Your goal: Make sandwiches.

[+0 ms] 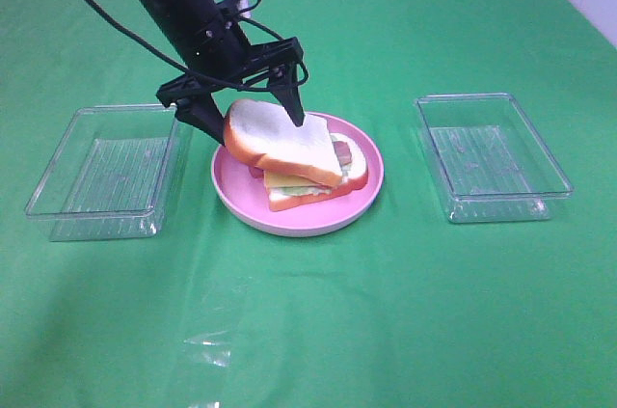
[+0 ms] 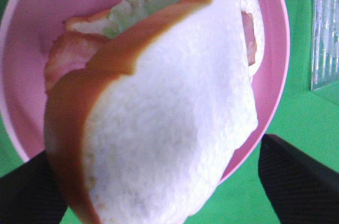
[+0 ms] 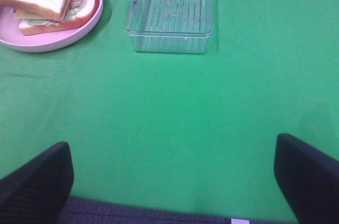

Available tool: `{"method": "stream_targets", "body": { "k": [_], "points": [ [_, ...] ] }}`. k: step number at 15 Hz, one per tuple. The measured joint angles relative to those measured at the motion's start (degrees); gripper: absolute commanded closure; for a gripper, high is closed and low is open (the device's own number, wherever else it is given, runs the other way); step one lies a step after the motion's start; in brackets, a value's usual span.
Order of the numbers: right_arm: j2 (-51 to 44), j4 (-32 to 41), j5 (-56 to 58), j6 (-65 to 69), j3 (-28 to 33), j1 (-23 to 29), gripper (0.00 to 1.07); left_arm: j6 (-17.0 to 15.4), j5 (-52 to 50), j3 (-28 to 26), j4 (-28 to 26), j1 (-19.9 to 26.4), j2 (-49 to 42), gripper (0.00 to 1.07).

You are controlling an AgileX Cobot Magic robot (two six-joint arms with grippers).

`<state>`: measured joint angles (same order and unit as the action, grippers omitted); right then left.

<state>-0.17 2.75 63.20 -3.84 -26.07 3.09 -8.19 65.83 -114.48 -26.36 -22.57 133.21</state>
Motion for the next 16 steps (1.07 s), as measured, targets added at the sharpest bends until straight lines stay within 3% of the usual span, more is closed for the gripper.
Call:
{"method": "stream_targets", "body": {
  "k": [6,9,14,16],
  "points": [
    [0.0,0.0,0.0,0.0,0.0,0.0,0.09,-3.95,3.44,-11.52,15.53,-0.46,-0.17,0.19],
    [0.0,0.0,0.0,0.0,0.0,0.0,0.09,-3.95,3.61,-12.66,18.91,-0.46,-2.52,0.19],
    [0.0,0.0,0.0,0.0,0.0,0.0,0.09,-1.38,3.55,-8.02,22.06,0.97,-10.77,0.19],
    [0.0,0.0,0.0,0.0,0.0,0.0,0.09,0.63,3.61,-0.46,23.26,3.38,-15.93,0.19]
  ]
}}
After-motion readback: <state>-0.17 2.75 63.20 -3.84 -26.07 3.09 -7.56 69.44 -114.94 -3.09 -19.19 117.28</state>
